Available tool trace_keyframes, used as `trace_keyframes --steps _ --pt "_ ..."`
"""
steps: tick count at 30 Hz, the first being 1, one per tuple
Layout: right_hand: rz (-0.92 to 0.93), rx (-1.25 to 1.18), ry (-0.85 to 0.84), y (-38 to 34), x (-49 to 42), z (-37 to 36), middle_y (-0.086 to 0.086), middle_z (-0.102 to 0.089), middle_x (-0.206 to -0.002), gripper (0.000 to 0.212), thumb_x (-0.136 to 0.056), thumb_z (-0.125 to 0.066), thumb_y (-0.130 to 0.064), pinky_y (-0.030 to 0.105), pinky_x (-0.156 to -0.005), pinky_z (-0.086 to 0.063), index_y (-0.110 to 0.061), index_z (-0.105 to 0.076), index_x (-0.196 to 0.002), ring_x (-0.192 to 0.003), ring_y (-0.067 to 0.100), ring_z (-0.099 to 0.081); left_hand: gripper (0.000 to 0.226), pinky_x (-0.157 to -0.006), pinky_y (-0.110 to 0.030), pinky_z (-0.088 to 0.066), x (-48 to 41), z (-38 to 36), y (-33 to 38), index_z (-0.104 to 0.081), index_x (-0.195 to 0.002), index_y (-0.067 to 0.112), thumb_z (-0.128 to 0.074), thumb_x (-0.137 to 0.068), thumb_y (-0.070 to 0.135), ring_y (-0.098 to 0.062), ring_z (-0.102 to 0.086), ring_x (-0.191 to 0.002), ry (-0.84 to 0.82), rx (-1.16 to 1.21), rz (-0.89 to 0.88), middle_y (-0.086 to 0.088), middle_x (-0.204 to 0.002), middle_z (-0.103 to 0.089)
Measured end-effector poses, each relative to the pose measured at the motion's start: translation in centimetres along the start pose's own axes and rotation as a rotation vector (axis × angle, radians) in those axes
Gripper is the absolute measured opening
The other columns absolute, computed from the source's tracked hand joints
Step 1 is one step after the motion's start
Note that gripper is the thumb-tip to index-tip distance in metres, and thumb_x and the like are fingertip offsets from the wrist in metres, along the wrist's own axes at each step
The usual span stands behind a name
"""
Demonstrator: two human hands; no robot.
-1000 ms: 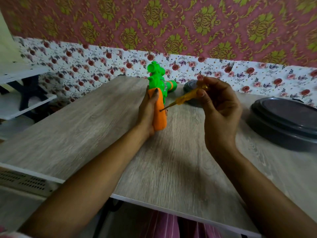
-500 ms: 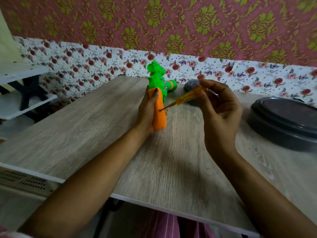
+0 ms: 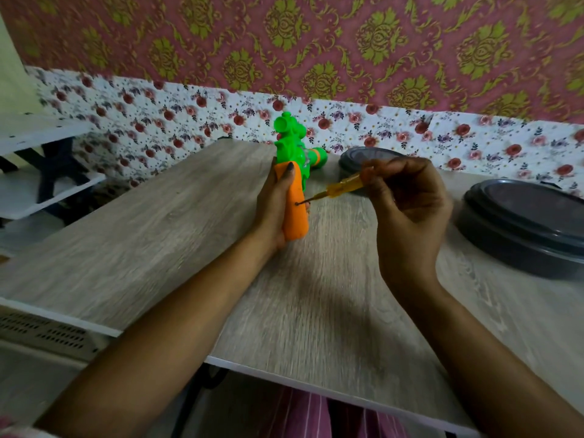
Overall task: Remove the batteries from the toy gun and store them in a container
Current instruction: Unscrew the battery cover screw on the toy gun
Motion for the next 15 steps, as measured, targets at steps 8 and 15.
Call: trace_keyframes --steps 8,15 --pt "0.034 0.154 -0.026 -0.4 -0.2 0.5 -0.002 -0.065 -0.095 0.024 -0.080 -0.058 0.005 0.025 -0.087 -0.052 -0.016 -0.059 -0.093 -0.092 0.006 -0.064 0.041 -0.049 -0.023 -0.048 0.0 -0.1 0.1 -0.043 -0.134 0.025 -0.047 -0.095 0.035 -0.017 -0.054 -0.062 -0.008 0.003 0.008 -0.009 -0.105 -0.057" --pt "0.204 0.685 0.085 -1.2 -2.2 3.9 0.009 -0.066 -0.090 0.019 -0.079 -0.067 -0.003 0.019 -0.069 -0.054 -0.016 -0.064 -0.093 -0.079 0.013 -0.063 0.047 -0.049 -0.023 -0.047 0.1 -0.2 -0.1 -0.041 -0.139 0.024 -0.050 -0.093 0.034 -0.018 -0.054 -0.062 0.020 -0.052 0.008 -0.012 -0.105 -0.055"
Point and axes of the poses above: each hand's wrist, its own x-axis away from the middle knuckle, its own z-axis out of the back of the hand, y = z × x, the point moved 3 cm from there along -x, towards the middle knuckle
